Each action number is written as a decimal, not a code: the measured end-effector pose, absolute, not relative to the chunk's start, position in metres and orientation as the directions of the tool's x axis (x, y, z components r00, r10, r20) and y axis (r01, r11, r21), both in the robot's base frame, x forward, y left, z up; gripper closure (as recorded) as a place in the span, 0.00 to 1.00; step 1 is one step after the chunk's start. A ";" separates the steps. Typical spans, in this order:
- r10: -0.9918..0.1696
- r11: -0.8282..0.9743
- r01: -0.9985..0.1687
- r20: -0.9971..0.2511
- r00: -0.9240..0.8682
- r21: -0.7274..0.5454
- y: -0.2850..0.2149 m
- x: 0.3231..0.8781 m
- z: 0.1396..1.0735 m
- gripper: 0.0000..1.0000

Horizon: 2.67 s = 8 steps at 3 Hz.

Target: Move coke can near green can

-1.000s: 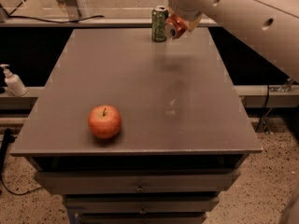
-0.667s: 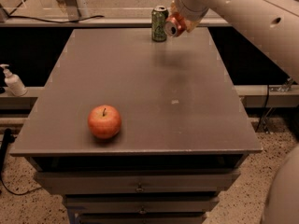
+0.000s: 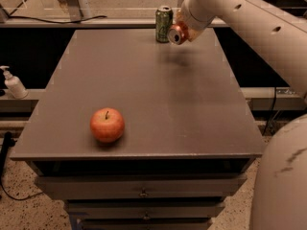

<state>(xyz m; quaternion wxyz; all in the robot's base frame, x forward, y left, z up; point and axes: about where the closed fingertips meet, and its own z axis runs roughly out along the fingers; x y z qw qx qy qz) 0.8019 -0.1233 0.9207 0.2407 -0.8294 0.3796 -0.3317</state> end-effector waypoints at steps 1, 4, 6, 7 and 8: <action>-0.802 -0.575 -0.490 0.331 0.497 -0.656 -0.124 0.808 0.903 1.00; -0.822 -0.542 -0.541 0.270 0.502 -0.643 -0.114 0.831 0.873 0.82; -0.811 -0.554 -0.537 0.268 0.520 -0.636 -0.104 0.834 0.874 0.35; -0.809 -0.555 -0.536 0.263 0.525 -0.636 -0.101 0.833 0.873 0.12; -0.808 -0.555 -0.536 0.258 0.530 -0.637 -0.098 0.832 0.874 0.00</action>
Offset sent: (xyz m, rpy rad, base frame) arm 0.0227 -0.0033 -0.0410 0.0708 0.0597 -0.0293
